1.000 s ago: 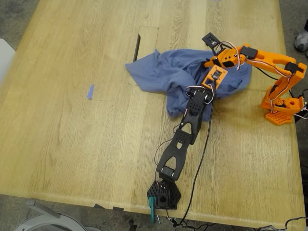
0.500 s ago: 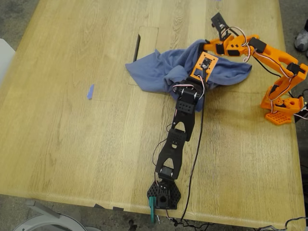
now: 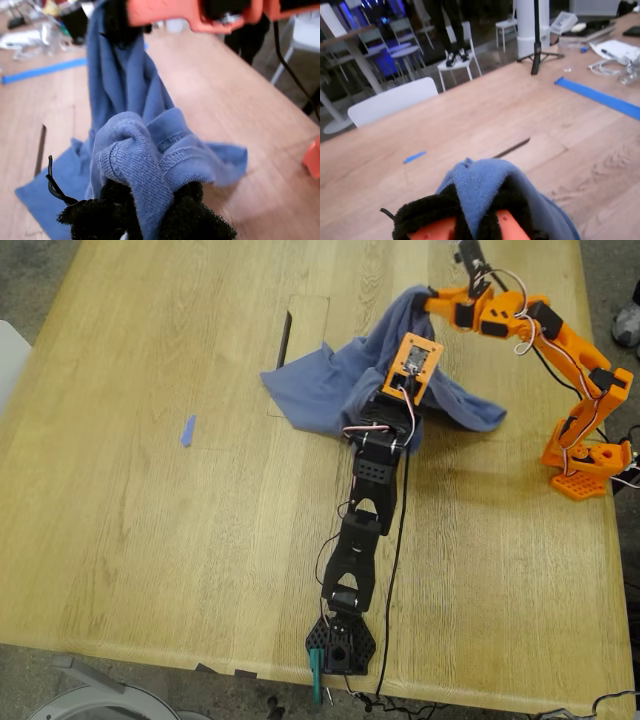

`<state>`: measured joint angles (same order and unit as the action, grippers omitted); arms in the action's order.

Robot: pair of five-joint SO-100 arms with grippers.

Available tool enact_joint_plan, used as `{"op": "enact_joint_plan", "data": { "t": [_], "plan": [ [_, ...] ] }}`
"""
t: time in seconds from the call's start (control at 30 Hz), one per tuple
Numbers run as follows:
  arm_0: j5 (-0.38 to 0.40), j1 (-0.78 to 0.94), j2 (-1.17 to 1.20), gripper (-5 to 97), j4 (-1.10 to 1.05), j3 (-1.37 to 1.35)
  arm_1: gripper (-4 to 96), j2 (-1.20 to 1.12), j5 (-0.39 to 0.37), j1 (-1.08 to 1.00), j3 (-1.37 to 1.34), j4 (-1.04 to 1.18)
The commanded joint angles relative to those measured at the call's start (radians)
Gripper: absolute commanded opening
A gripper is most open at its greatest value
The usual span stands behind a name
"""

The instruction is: Fold a T-shirt

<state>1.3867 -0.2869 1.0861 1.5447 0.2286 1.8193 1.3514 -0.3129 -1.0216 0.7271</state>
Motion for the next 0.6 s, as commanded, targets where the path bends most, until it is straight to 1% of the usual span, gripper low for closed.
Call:
{"op": "enact_joint_plan", "data": {
  "t": [0.0,0.13,0.2,0.37,0.57],
  "plan": [
    [-0.003,0.023,0.212,0,-0.103,0.012,-0.1,-0.002,0.012,-0.020,0.129,-0.026],
    [-0.003,0.040,0.242,0,-0.164,0.011,-0.1,-0.031,0.015,-0.040,0.216,-0.069],
    [-0.005,0.043,0.250,0,-0.199,0.015,-0.1,-0.035,0.015,-0.046,0.233,-0.115],
    [-0.005,0.049,0.265,0,-0.256,0.023,-0.1,-0.038,0.017,-0.069,0.270,-0.147],
    [0.009,0.020,0.261,0,-0.414,0.023,-0.1,-0.038,0.020,-0.074,0.295,-0.230]
  ]
}}
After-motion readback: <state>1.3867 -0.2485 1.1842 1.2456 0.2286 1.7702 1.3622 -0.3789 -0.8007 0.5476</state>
